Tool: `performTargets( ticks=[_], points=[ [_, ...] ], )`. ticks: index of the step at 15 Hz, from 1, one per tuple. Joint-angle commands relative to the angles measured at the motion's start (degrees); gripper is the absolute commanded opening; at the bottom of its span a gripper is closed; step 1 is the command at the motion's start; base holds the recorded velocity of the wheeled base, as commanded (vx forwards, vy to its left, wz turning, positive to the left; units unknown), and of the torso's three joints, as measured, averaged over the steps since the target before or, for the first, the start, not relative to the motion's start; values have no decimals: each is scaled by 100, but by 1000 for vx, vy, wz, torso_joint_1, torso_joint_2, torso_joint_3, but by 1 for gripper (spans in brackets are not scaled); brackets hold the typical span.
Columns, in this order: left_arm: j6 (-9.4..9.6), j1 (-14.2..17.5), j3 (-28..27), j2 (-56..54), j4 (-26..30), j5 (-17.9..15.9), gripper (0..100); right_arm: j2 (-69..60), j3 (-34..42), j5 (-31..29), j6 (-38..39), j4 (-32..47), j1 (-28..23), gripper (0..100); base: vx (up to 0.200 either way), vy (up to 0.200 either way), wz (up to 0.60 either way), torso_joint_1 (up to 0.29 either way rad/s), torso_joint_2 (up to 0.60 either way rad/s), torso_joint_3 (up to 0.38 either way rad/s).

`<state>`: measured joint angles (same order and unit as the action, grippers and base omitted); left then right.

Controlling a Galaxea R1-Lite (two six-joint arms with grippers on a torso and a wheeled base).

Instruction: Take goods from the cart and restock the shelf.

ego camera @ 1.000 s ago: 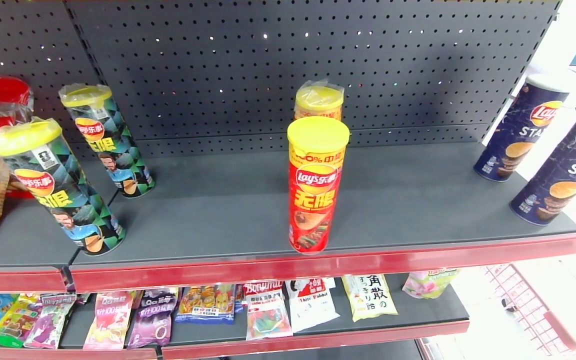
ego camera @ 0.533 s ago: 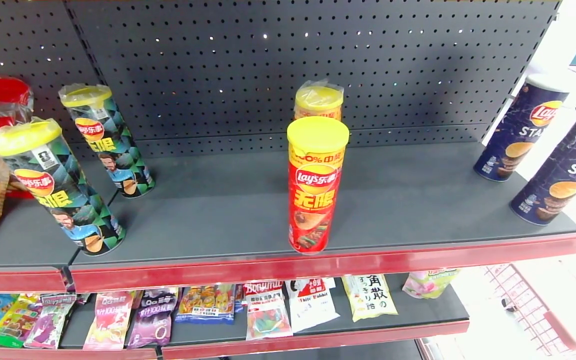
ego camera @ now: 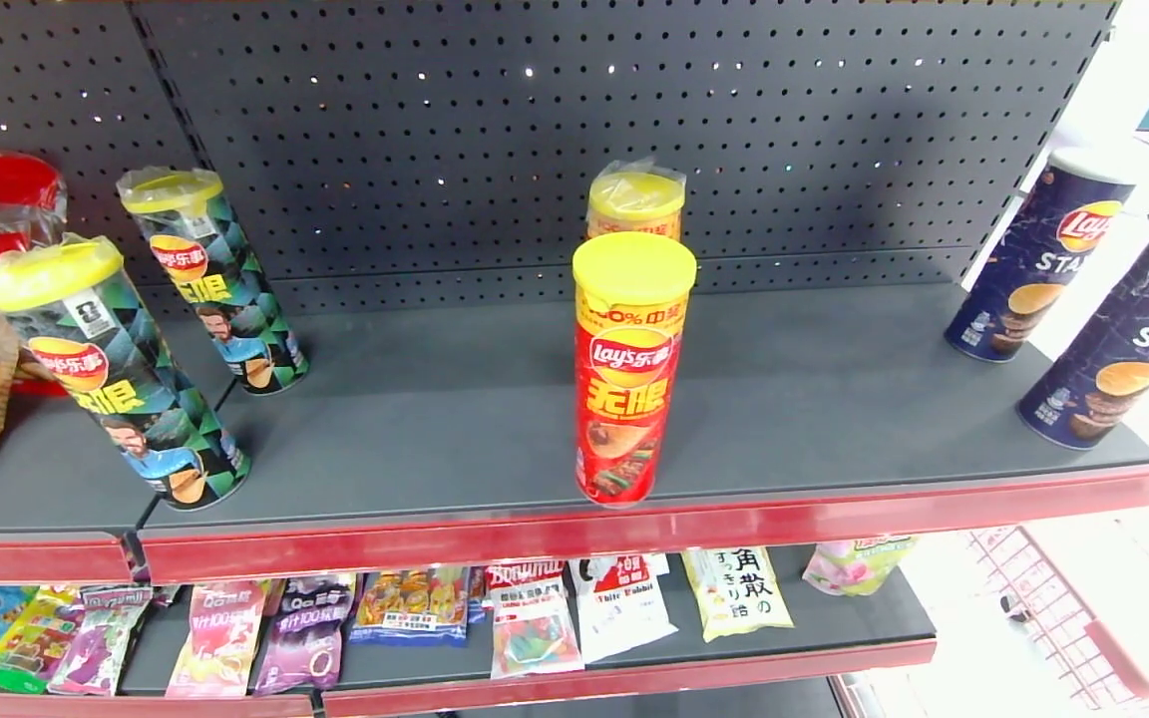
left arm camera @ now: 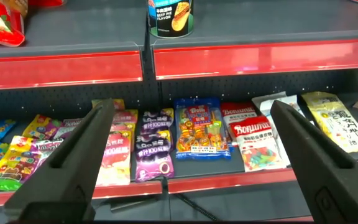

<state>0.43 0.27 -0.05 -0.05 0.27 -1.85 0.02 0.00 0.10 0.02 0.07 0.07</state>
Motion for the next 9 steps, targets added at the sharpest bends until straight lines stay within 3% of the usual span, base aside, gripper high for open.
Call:
performTargets(
  ticks=[1,9],
  points=[
    [1,0,-4,5,0,1,100,6,0,-1,15,1,-7,100,0,0,0,0,0,0],
    [1,0,5,5,0,1,100,6,0,-1,-2,1,1,100,0,0,0,0,0,0]
  ],
)
